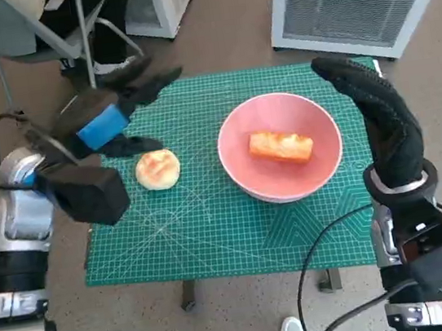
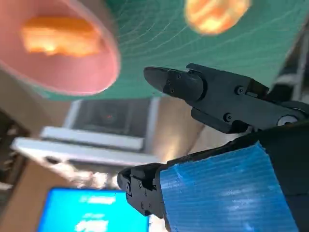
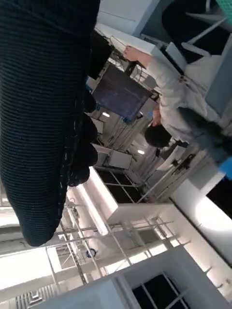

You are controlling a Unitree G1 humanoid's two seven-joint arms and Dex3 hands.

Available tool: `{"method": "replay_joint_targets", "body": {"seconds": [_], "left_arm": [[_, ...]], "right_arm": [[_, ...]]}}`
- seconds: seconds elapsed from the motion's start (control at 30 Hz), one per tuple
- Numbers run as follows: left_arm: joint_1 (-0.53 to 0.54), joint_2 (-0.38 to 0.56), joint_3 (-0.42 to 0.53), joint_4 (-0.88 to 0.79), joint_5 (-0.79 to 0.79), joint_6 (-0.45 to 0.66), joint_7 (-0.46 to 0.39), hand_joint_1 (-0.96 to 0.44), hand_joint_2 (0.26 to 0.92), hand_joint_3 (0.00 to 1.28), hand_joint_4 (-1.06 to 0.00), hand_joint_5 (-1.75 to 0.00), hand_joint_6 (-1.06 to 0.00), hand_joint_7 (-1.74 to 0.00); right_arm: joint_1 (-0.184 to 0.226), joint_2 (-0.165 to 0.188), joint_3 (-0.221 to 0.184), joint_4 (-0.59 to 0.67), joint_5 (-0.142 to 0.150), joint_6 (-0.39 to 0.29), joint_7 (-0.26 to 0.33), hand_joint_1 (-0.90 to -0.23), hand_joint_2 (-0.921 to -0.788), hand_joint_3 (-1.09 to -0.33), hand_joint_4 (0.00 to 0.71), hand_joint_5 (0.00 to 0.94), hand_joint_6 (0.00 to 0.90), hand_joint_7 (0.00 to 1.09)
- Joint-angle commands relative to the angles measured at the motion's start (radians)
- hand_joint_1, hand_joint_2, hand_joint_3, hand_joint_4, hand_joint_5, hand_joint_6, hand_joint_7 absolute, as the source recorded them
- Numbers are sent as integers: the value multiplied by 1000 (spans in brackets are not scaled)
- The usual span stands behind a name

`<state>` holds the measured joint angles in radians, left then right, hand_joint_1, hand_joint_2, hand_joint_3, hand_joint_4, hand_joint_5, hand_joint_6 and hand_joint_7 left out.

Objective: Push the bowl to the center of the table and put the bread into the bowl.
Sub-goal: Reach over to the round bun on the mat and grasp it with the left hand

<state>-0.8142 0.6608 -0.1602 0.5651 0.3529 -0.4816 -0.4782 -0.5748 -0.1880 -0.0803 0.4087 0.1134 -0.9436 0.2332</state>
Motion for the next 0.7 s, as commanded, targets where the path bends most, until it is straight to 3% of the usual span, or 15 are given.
{"method": "replay_joint_targets", "body": {"seconds": [0.03,0.13,0.27,0.7], "left_arm": [[6,6,-2,9,-9,3,-11,-337,907,6,-158,-1,-307,-35],[6,6,-1,9,-9,3,-12,-336,908,5,-157,-1,-308,-31],[0,-20,-44,90,15,122,-77,-317,885,1,-127,0,-300,-22],[-72,-75,-134,285,104,236,-48,-260,854,0,-105,0,-300,-11]], "right_arm": [[7,-3,2,17,1,2,10,-525,-921,-825,282,12,-1,625],[7,-4,2,18,1,1,10,-524,-921,-825,282,12,-1,624],[-19,-2,13,49,-3,3,20,-525,-921,-822,274,7,-1,620],[-26,-14,13,60,17,-2,52,-537,-921,-822,269,4,-1,596]]}}
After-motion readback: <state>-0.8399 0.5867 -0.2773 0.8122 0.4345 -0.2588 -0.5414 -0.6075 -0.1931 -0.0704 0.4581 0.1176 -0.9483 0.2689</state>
